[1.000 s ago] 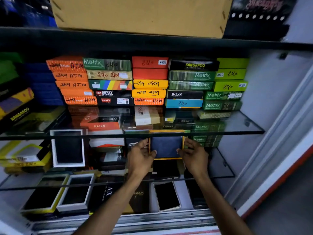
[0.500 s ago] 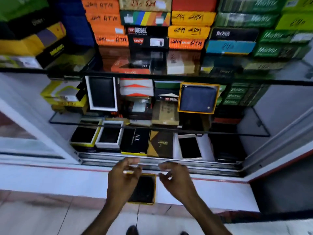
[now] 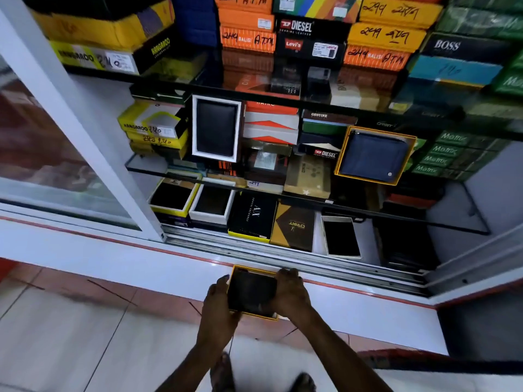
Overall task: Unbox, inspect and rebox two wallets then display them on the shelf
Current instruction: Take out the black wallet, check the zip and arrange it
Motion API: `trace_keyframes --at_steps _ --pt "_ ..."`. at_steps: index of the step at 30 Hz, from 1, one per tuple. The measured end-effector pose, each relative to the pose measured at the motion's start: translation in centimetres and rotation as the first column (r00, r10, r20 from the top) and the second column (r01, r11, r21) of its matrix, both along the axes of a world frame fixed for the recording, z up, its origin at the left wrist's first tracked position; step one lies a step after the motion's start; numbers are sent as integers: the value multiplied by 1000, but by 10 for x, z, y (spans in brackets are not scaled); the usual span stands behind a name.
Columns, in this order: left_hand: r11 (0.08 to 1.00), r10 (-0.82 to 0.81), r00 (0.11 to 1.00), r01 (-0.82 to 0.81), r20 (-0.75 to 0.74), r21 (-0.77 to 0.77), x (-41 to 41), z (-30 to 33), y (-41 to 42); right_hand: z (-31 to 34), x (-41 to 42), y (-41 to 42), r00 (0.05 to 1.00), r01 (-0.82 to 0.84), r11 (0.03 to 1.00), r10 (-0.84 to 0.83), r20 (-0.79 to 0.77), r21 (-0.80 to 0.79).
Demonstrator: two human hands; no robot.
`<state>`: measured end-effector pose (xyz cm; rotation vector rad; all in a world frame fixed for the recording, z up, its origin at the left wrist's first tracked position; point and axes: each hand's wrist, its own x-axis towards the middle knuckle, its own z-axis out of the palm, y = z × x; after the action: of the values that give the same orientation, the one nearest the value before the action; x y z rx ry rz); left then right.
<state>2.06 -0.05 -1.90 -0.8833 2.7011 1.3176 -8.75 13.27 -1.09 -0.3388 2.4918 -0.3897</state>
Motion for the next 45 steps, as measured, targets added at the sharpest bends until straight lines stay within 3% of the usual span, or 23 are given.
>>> trace_keyframes --at_steps 8,14,18,21,24,26,29,34,45 --pt "1000 17 1000 -17 -19 -2 0 -10 -5 7 -4 -1 964 264 913 -259 57 -312" --pt "999 16 999 -17 29 43 -9 5 -14 30 -10 17 870 487 708 -339 359 -511" --pt "949 18 1000 -10 -22 314 -22 47 -22 69 -14 35 826 548 572 -252 505 -611" --pt "793 41 994 27 -97 609 -30 80 -26 106 -15 48 857 481 565 -139 497 -671" --pt "699 30 984 103 -173 707 -36 111 -29 141 -17 59 915 363 585 -77 396 -725" --pt "673 -10 979 156 -202 723 -39 129 -29 155 -26 62 980 197 619 -103 170 -760" --pt "644 -90 967 239 -239 726 -43 152 -25 174 -40 58 992 -81 639 -20 -121 -765" --pt "636 -203 946 323 -252 701 -48 185 -20 205 -47 46 962 -271 646 188 -196 -713" --pt "508 -90 981 192 -170 840 -59 211 -16 249 -36 53 899 -368 726 118 -422 -581"
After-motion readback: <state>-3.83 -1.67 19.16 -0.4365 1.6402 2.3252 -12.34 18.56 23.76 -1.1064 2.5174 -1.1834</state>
